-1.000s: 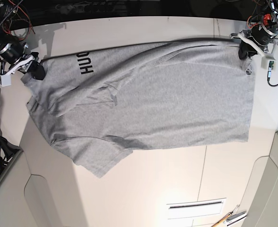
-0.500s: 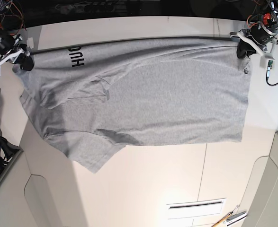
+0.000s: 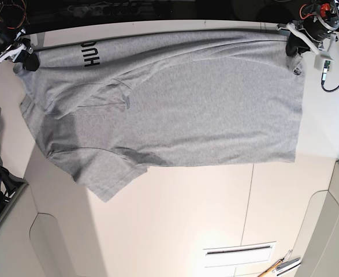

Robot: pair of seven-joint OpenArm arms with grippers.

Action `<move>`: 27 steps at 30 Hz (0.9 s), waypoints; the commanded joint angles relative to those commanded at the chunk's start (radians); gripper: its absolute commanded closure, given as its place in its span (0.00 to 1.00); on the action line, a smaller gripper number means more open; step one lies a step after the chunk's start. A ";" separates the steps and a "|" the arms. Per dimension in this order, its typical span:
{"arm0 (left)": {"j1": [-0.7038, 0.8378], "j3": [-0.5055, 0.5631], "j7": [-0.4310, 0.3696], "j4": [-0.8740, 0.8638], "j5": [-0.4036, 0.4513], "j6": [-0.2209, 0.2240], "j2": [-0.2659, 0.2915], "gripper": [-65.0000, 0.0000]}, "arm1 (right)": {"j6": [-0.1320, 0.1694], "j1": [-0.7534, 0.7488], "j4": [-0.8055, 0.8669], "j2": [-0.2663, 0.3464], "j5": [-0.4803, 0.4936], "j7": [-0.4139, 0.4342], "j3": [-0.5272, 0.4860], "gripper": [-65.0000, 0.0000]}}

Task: Fold the T-shirt properly
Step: 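Pull the shirt edge with the right gripper to straighten the fold, then release the shirt and move both grippers to the opposite hem edge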

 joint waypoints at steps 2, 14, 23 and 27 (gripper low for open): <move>0.000 0.000 -0.004 0.000 0.000 0.004 0.000 0.99 | -0.001 0.003 0.000 0.000 0.000 0.000 0.000 0.92; -0.013 -0.171 0.022 0.111 -0.062 0.002 0.008 0.67 | -0.003 0.036 0.161 0.005 -0.008 0.002 0.085 0.68; -0.014 -0.258 0.014 0.121 -0.109 0.004 0.008 0.50 | -0.004 0.156 0.178 0.005 -0.052 0.009 0.090 0.68; -0.042 -0.258 -0.016 0.121 -0.105 0.003 0.008 0.50 | -0.004 0.166 0.178 0.005 -0.072 0.047 0.090 0.68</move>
